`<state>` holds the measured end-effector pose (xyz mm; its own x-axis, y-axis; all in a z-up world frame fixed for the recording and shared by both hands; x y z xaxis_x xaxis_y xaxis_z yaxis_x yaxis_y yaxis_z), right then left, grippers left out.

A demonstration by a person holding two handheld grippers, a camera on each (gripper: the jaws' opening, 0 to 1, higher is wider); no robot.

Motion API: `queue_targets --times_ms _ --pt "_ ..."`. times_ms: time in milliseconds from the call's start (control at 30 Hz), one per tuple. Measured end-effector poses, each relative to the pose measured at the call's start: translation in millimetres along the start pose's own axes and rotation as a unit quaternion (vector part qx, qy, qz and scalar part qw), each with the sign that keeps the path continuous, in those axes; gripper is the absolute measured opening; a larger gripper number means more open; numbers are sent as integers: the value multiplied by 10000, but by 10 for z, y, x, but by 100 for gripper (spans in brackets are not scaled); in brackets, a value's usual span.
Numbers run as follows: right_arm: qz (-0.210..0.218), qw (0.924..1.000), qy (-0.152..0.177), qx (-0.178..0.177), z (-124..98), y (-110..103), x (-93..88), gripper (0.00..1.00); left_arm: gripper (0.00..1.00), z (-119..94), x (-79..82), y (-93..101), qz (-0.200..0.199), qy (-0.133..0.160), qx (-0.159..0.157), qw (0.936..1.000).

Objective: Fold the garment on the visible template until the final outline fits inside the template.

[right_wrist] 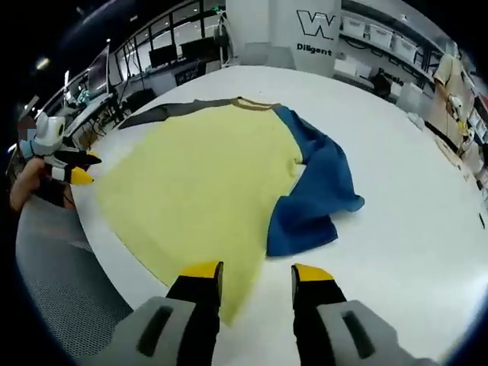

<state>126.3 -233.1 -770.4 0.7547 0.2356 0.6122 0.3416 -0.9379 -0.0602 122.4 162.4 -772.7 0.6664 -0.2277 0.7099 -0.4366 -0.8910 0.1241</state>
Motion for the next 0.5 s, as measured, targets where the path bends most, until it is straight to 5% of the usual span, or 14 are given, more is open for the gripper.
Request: queue_targets --times_ms 333,500 --pt "-144 9995 266 52 203 133 82 32 96 -112 130 93 409 505 124 9978" --pt "-257 9994 218 4 287 166 85 26 99 -146 156 136 525 569 77 9970"
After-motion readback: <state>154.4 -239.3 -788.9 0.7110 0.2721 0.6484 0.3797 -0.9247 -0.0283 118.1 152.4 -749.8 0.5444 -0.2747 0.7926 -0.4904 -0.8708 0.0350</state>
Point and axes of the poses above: the point that each gripper's makers call its tool centre point, and the gripper's own axes: z roughly forward along the fingers, y roughly to its right, x roughly out of its top, the point moved 7 cm from there along -z, roughly backward along the fingers, and after that the axes turned 5 degrees about z, right-handed, at the moved point
